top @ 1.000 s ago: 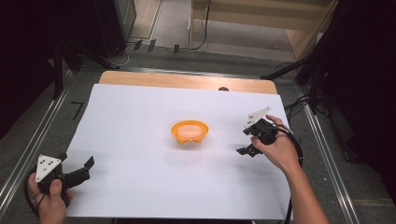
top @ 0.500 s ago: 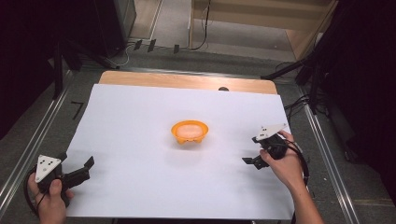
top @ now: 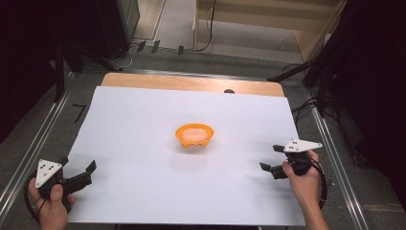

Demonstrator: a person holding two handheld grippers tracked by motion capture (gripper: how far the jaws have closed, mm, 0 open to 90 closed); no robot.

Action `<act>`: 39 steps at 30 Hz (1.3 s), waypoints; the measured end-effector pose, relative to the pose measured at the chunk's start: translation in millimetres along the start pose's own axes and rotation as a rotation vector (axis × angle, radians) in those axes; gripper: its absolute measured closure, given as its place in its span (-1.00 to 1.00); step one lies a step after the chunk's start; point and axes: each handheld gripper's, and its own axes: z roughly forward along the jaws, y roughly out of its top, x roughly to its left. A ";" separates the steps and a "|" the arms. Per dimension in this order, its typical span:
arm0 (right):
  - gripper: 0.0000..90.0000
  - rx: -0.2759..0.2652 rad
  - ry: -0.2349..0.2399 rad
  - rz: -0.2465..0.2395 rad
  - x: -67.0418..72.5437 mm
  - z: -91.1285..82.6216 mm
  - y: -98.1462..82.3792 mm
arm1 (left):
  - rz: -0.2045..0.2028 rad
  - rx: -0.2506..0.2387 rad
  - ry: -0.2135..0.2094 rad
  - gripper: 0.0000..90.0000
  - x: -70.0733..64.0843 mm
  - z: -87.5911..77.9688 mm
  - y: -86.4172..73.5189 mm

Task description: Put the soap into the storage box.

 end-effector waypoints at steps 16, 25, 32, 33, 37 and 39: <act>-0.93 -0.156 -0.098 0.118 -1.2 -32.0 -44.4 | -0.001 0.001 0.002 -0.86 0.0 -0.4 0.0; -1.00 -0.216 -0.127 0.168 0.9 -47.9 -68.6 | -0.002 -0.001 0.000 -0.86 0.0 -0.3 0.0; -1.00 -0.258 -0.137 0.185 5.4 -62.0 -82.1 | -0.003 0.000 -0.002 -0.86 0.4 -0.3 0.0; -1.00 -0.265 -0.140 0.188 5.5 -63.9 -84.1 | -0.005 -0.001 -0.002 -0.86 0.3 -0.3 0.0; -1.00 -0.292 -0.143 0.212 7.1 -73.3 -93.8 | -0.007 -0.001 -0.003 -0.86 0.5 -0.4 0.0; -1.00 -0.296 -0.144 0.212 7.9 -75.1 -95.8 | -0.010 -0.001 -0.001 -0.86 0.6 -0.2 0.0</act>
